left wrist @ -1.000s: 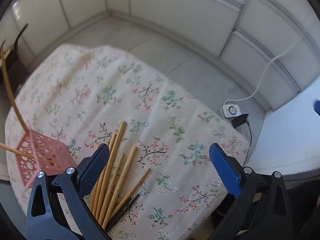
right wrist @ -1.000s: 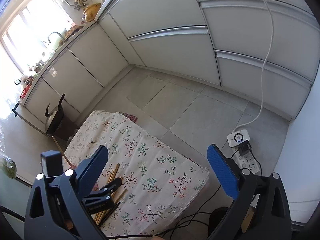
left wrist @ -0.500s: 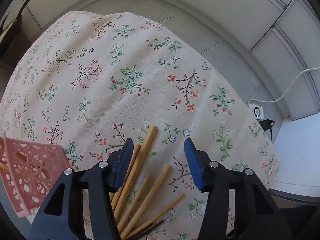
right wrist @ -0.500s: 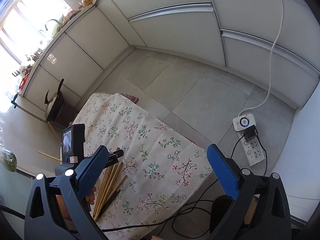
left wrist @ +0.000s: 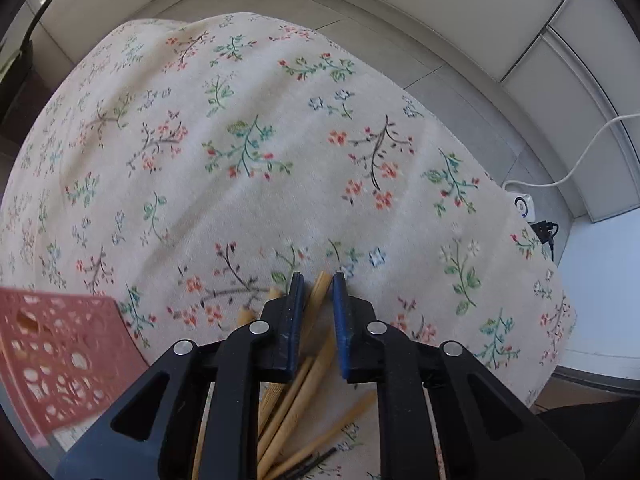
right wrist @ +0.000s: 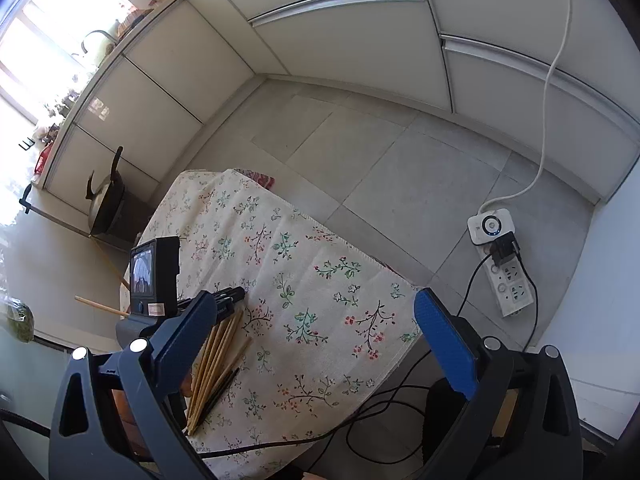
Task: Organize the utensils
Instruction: 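Grasp another chopstick from the pile with the left gripper, then grasp a chopstick with the right gripper while the left gripper holds its chopstick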
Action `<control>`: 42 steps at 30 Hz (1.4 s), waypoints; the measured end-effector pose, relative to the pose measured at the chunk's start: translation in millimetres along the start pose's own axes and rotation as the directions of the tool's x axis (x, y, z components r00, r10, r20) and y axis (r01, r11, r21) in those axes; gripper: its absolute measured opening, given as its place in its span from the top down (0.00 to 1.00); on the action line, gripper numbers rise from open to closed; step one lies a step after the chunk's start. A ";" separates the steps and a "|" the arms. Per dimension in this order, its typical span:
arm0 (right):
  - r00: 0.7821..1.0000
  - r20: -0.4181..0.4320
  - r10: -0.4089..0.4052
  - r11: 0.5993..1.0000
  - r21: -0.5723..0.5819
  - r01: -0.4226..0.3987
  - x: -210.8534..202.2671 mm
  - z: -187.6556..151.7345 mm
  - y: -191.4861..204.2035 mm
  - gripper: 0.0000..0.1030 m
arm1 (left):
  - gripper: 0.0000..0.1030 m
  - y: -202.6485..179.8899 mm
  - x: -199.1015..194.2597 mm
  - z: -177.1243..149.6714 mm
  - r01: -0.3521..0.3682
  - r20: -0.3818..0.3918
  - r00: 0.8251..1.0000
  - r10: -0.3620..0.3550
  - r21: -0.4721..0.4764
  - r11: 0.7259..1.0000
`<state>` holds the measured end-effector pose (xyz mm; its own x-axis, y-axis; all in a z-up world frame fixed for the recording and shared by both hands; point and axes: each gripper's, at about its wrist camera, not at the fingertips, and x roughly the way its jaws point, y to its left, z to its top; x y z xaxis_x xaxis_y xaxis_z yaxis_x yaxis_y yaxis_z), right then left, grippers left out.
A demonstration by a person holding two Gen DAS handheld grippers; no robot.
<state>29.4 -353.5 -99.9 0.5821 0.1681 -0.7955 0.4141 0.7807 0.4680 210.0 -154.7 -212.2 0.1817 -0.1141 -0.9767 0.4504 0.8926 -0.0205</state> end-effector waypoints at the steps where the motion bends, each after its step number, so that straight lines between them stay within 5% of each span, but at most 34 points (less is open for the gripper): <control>1: 1.000 -0.007 0.001 1.000 0.001 -0.001 1.8 -0.8 -0.1 0.07 | 0.87 -0.9 -1.0 -3.9 0.017 0.005 1.000 -0.017 -0.011 1.000; 10: 0.983 -0.174 0.052 0.998 0.056 -0.042 43.3 -16.0 1.2 0.07 | 0.94 -0.5 -64.7 -36.5 0.028 0.197 0.980 -0.027 -0.005 1.000; 16: 0.919 -0.362 0.155 0.984 0.143 -0.110 96.4 -46.3 19.8 0.07 | 0.94 10.5 -124.7 -79.9 0.002 0.376 0.926 0.005 -0.017 1.000; 19: 0.906 -0.388 0.168 0.981 0.153 -0.117 113.3 -55.0 36.2 0.10 | 0.94 14.7 -158.4 -108.0 0.015 0.440 0.898 -0.001 -0.030 0.999; 24: 0.902 -0.419 0.105 0.993 0.095 -0.072 146.8 -60.9 58.2 0.53 | 0.94 21.5 -199.7 -146.7 0.030 0.518 0.855 -0.003 -0.045 0.999; 27: 0.896 -0.439 0.073 0.996 0.078 -0.043 162.7 -65.4 60.3 0.67 | 0.94 25.8 -212.0 -162.2 0.027 0.540 0.841 -0.001 -0.040 0.999; 33: 0.907 -0.422 -0.010 0.999 0.032 0.026 177.0 -68.2 74.1 0.86 | 0.94 41.1 -222.8 -172.2 0.044 0.571 0.821 -0.005 -0.054 0.998; 42: 0.917 -0.398 0.001 0.998 0.051 0.021 179.5 -70.0 71.7 0.89 | 0.94 55.1 -223.7 -173.6 0.062 0.578 0.816 0.002 -0.090 0.994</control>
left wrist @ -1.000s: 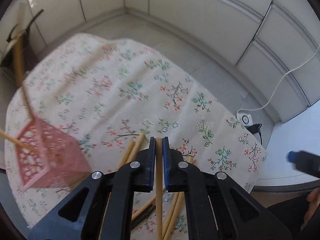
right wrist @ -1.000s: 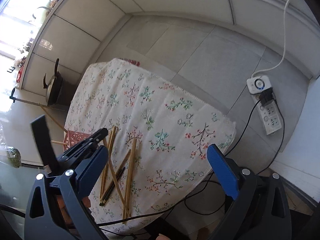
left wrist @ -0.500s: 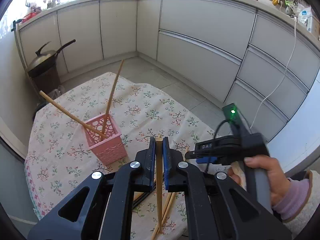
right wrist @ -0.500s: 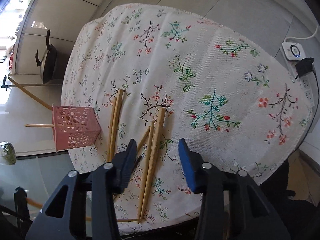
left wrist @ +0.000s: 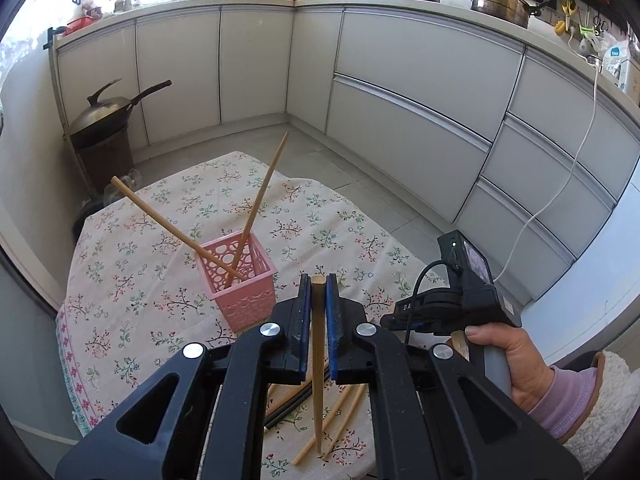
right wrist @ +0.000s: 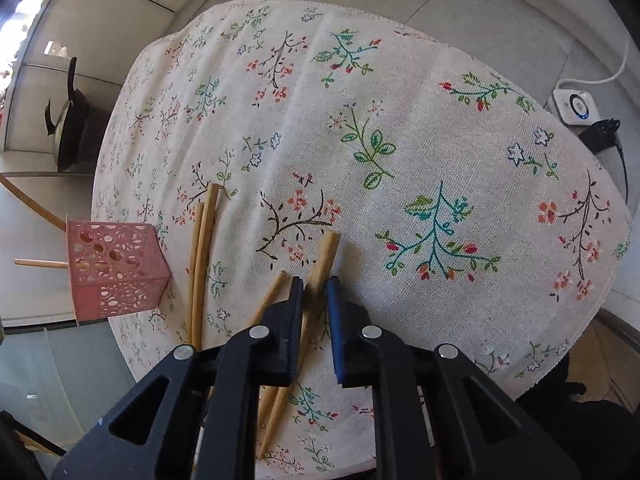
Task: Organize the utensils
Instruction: 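Grasp a chopstick with the right gripper while the left gripper holds its chopstick, then carry both held chopsticks upright above the pink basket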
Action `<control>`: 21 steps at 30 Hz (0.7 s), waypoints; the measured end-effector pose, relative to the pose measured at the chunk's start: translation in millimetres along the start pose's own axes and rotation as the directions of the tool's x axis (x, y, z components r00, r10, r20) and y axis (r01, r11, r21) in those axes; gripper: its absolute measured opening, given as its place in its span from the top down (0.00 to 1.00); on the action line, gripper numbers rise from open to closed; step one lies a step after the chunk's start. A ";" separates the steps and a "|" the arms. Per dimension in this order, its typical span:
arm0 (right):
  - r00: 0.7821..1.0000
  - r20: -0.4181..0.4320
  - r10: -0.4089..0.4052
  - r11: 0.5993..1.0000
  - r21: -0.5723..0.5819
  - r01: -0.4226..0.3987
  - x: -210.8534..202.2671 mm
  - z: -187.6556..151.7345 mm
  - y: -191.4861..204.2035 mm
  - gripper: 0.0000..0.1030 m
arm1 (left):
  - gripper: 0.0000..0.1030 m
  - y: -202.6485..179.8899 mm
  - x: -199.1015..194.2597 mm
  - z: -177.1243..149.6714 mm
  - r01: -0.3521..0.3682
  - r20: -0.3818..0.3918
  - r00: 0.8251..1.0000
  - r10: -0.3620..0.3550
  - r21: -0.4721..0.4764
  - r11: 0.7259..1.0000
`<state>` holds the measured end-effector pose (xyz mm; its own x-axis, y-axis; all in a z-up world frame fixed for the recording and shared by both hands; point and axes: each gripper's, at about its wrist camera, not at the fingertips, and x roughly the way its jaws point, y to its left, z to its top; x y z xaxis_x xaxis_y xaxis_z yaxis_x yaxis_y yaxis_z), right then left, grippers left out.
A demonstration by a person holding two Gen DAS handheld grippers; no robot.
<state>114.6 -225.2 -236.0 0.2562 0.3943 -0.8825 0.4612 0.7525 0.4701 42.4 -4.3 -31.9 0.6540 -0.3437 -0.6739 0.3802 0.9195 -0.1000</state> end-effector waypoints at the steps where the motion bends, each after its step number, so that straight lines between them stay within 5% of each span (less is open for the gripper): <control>1: 1.000 0.003 0.005 1.000 -0.005 -0.005 0.2 -0.4 -0.4 0.89 | 0.94 -1.8 -0.4 0.7 -0.001 0.002 1.000 0.001 0.002 1.000; 12: 0.983 0.133 0.127 0.991 -0.062 -0.120 -53.2 -15.7 1.7 0.92 | 0.94 0.3 -12.7 4.5 -0.014 0.048 0.999 0.014 -0.019 1.000; 21: 0.923 0.288 0.254 0.941 -0.296 -0.167 -142.0 -41.6 34.9 0.92 | 0.94 15.5 -37.8 11.5 -0.023 0.130 0.991 0.035 -0.086 0.996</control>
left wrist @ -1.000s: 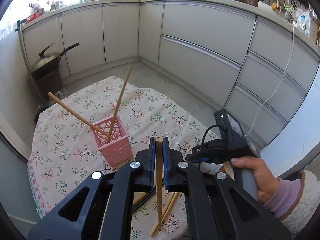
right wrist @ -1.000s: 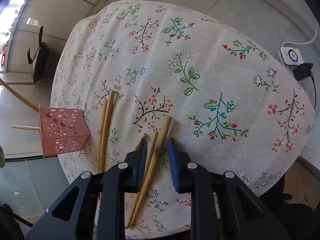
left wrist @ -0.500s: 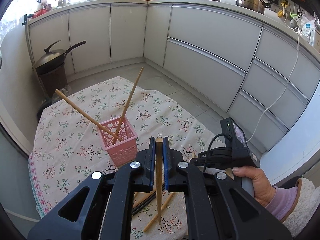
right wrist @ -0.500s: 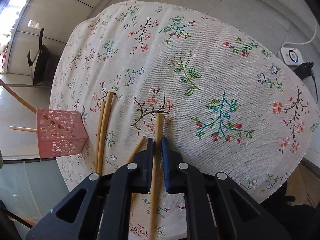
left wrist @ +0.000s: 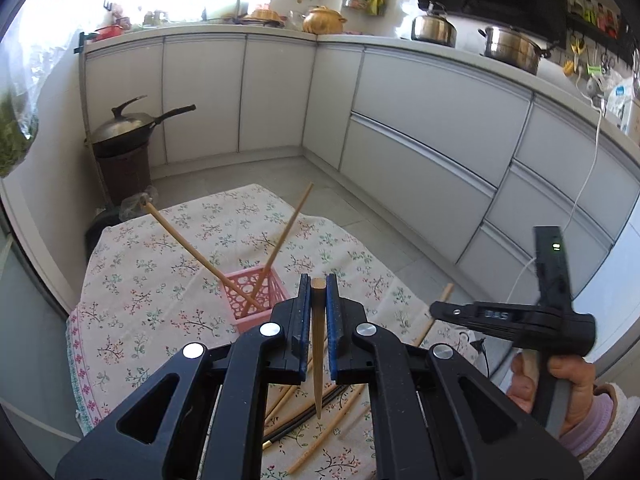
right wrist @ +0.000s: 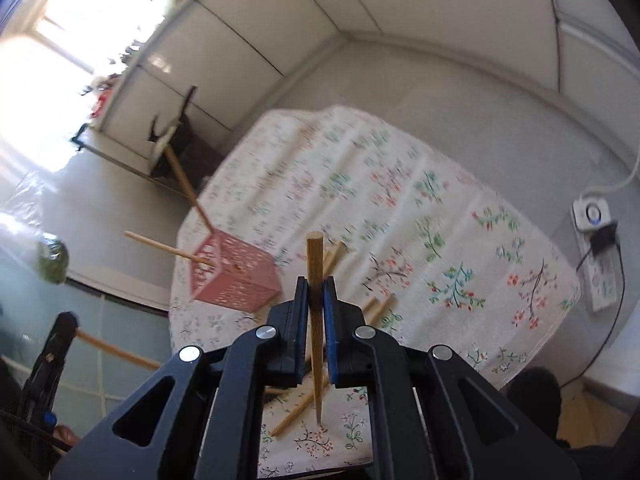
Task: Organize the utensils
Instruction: 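Carry both held chopsticks upright above the pink basket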
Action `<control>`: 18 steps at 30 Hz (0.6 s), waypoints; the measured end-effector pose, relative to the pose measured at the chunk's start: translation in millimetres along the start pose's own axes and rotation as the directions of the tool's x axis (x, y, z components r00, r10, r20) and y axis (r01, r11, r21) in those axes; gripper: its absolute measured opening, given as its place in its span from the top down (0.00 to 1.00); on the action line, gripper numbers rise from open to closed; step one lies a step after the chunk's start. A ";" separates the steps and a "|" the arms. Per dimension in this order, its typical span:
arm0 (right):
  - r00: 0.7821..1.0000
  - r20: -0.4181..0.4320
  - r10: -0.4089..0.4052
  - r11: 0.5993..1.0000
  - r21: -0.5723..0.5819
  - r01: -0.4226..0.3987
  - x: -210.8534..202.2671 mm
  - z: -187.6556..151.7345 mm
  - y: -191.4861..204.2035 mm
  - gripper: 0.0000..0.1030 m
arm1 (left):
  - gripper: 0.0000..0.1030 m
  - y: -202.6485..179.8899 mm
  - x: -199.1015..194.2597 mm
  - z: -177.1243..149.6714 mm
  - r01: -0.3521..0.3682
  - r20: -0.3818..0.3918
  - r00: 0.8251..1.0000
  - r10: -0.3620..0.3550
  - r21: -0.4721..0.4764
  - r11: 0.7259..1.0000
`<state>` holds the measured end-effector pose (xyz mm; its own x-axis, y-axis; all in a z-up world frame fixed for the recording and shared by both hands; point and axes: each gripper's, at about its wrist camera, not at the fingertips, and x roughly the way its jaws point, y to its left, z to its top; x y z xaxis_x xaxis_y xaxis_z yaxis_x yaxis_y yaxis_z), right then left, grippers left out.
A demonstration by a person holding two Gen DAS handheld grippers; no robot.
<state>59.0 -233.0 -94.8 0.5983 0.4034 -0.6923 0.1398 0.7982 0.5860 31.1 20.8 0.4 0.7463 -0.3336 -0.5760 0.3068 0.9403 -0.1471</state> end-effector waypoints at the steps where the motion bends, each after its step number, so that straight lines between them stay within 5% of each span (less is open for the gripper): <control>1: 1.000 0.020 0.006 1.000 -0.014 -0.006 -5.9 1.3 4.1 0.92 | 0.94 1.7 -1.2 0.9 -0.001 0.004 1.000 0.001 -0.008 1.000; 18: 0.976 0.176 0.132 0.991 -0.053 -0.124 -69.8 42.5 39.4 0.92 | 0.94 18.8 -24.0 32.7 -0.014 0.109 0.994 0.028 -0.121 0.992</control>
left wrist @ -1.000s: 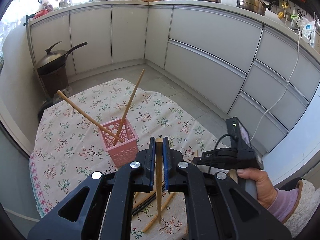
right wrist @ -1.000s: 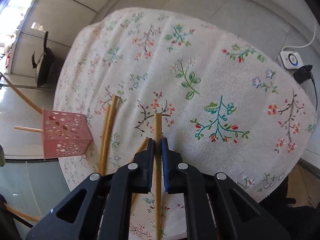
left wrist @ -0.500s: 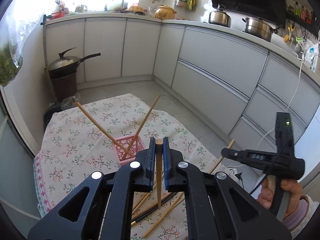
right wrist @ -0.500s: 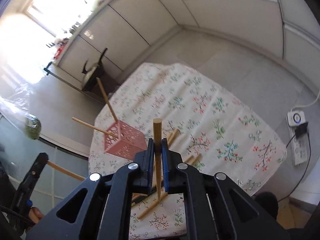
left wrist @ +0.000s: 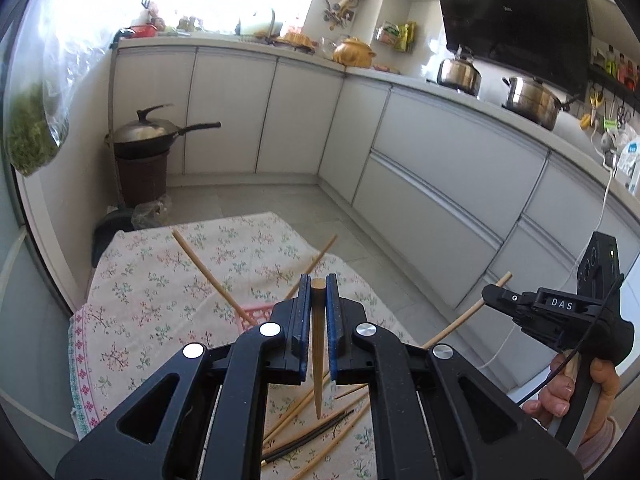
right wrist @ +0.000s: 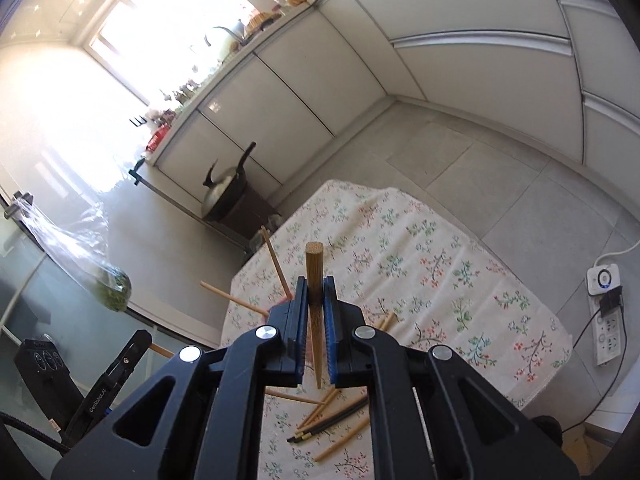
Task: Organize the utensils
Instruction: 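Carry both held chopsticks upright above the pink basket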
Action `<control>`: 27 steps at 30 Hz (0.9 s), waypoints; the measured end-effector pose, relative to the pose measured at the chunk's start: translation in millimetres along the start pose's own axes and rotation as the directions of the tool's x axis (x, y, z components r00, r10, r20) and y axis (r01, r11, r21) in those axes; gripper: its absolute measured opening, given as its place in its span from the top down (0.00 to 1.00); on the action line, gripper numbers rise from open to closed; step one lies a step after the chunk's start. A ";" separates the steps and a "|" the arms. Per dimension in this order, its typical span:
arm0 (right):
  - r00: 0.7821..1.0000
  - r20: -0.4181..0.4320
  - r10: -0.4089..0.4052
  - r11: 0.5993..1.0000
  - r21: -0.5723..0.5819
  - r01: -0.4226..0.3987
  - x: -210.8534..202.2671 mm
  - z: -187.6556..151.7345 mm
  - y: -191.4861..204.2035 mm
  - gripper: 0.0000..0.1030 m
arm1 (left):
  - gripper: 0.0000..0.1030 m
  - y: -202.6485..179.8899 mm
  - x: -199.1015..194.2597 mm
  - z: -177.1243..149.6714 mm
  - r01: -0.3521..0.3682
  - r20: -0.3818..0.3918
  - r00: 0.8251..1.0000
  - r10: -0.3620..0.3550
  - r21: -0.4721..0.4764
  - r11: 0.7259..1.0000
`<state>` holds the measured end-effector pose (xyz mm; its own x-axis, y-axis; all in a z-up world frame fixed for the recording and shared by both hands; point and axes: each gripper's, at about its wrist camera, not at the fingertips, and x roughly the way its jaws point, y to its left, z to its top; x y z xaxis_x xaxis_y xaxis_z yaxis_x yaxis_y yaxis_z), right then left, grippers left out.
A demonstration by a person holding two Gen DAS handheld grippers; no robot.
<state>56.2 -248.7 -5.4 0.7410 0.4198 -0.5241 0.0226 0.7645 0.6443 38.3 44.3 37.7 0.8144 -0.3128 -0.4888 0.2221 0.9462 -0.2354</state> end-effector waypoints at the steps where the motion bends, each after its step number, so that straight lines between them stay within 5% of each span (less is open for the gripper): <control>1: 1.000 0.006 0.004 1.000 -0.003 -0.004 -1.5 3.5 3.1 0.92 | 0.94 0.3 -3.0 5.0 -0.004 0.017 1.000 0.004 -0.005 1.000; 13: 0.994 0.079 0.074 0.996 -0.059 -0.069 7.9 47.9 52.0 0.92 | 0.94 24.3 -18.2 69.1 -0.105 0.190 0.974 0.124 -0.107 0.989; 27: 0.998 0.043 0.046 0.994 -0.102 -0.041 58.5 47.7 70.1 0.92 | 0.93 74.1 48.6 45.9 -0.165 0.040 0.983 0.177 -0.208 0.964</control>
<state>133.1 -194.0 35.6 0.7695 0.4328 -0.4696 -0.0762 0.7924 0.6053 119.0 103.0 35.0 0.8618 -0.1371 -0.4885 -0.0316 0.9464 -0.3214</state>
